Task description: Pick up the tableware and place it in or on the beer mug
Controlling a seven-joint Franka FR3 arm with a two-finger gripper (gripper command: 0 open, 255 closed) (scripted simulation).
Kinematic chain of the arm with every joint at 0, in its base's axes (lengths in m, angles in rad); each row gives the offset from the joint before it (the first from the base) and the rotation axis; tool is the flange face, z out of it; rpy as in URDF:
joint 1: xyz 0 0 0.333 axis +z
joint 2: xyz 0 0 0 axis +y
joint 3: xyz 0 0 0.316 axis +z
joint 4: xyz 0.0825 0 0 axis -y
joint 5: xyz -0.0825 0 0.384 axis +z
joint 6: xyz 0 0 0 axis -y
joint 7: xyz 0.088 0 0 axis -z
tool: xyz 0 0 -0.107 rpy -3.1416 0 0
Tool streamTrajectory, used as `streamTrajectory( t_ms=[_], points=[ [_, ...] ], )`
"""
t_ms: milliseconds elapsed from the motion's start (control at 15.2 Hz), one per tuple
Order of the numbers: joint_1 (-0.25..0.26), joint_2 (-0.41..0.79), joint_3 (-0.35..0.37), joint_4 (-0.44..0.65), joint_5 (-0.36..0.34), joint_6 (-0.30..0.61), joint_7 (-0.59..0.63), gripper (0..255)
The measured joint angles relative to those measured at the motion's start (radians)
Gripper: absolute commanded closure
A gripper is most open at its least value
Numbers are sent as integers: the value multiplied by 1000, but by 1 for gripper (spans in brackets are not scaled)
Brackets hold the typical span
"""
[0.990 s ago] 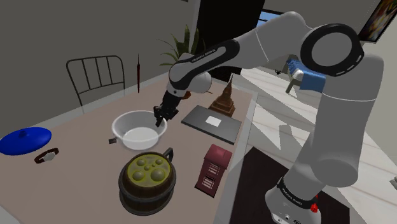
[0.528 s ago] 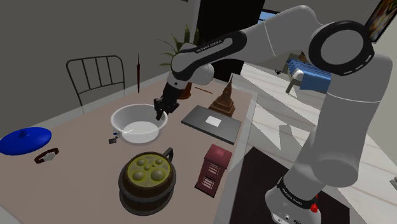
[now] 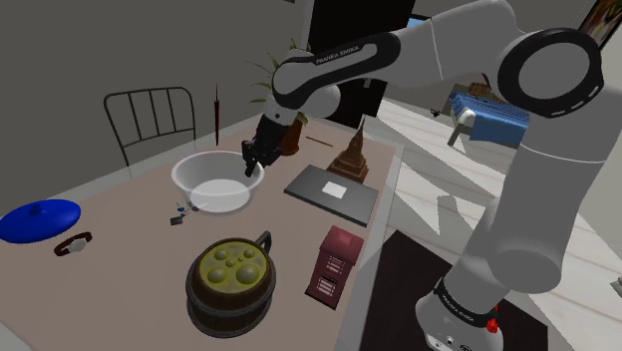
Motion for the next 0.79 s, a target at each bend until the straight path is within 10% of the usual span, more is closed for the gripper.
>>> streamTrajectory(
  t_ms=[792],
  points=[
    [-2, -58, -7, 82, -34, -133, 56, 255]
  ],
)
